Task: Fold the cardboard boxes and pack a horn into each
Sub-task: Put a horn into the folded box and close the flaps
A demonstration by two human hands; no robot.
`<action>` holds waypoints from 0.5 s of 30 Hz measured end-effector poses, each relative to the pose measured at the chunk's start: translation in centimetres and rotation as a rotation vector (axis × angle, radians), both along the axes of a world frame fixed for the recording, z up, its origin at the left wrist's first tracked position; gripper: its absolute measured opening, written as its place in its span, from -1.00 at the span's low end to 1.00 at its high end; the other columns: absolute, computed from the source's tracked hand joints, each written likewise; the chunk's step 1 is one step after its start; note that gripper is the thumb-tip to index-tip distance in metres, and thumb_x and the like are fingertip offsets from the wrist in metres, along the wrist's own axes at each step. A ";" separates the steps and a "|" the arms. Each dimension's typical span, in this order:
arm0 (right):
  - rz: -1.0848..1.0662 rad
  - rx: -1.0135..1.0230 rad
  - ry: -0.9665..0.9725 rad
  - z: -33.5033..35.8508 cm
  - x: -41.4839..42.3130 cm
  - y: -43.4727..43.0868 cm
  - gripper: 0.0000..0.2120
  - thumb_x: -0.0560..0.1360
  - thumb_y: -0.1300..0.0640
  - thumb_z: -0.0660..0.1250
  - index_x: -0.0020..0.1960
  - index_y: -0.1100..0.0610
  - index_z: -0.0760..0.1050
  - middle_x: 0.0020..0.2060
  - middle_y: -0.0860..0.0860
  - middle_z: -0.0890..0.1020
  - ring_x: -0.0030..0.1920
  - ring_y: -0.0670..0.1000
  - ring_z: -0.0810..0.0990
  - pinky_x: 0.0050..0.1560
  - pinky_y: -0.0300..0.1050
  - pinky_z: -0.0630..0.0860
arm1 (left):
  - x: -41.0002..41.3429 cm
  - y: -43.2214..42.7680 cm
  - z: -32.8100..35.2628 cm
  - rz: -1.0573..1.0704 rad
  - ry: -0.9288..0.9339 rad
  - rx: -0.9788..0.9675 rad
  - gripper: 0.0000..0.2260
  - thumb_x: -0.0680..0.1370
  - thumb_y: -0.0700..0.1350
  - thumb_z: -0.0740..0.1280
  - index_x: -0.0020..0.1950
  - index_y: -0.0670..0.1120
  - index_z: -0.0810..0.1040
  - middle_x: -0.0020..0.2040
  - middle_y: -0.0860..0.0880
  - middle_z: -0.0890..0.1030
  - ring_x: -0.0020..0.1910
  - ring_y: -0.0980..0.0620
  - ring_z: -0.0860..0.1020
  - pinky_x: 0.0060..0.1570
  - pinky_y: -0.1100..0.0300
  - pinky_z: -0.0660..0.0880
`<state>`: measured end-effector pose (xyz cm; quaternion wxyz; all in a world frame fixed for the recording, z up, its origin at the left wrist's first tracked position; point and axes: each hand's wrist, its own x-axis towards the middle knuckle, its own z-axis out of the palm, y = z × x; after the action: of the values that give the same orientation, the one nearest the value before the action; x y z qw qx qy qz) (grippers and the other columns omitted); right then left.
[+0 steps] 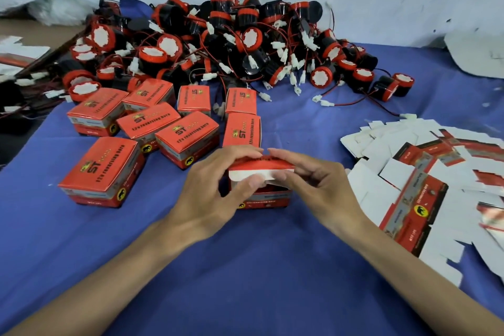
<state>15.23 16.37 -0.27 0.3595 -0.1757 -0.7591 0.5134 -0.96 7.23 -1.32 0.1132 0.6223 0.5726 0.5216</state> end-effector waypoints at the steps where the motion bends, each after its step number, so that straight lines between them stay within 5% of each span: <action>1: -0.023 0.044 -0.017 -0.2 0.1 0.1 -0.74 0.47 0.09 0.36 0.13 -0.13 0.56 -0.05 -0.25 0.67 0.04 -0.23 0.63 0.02 -0.40 0.49 | -0.2 0.1 -0.1 0.011 0.069 0.024 -0.71 0.52 0.09 0.26 0.17 0.02 0.55 0.16 0.11 0.60 0.16 0.15 0.55 0.12 0.20 0.50; 7: -0.297 0.665 -0.066 -1.5 0.5 0.0 -0.72 0.42 0.22 0.43 0.13 0.23 0.59 0.01 0.00 0.66 0.04 -0.06 0.64 0.13 -0.23 0.52 | -1.1 0.5 -0.3 -0.015 0.373 0.204 -0.68 0.50 -0.06 0.34 0.17 -0.23 0.58 0.16 -0.04 0.59 0.18 0.07 0.55 0.24 0.25 0.46; 12: -0.492 1.044 -0.215 -1.8 0.7 -1.1 -0.74 0.42 0.17 0.44 0.10 0.18 0.64 -0.12 0.03 0.72 -0.07 0.06 0.70 0.08 0.00 0.58 | -1.7 0.4 -0.3 -0.041 0.459 0.220 -0.70 0.51 -0.06 0.35 0.16 -0.21 0.59 0.16 -0.05 0.60 0.20 -0.01 0.58 0.19 0.11 0.53; 15: -0.563 1.123 -0.377 -1.7 1.4 -1.4 -0.73 0.52 0.03 0.30 0.14 0.10 0.63 0.02 0.17 0.67 0.01 0.26 0.66 0.07 0.14 0.58 | -2.0 0.1 -0.5 -0.039 0.505 0.192 -0.71 0.52 -0.05 0.35 0.17 -0.17 0.61 0.18 -0.03 0.60 0.23 0.00 0.56 0.18 0.06 0.54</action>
<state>16.61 14.95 -1.96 0.3781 -0.2401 -0.8868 -0.1140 -2.97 7.37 -1.78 -0.0827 0.7513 0.5185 0.3998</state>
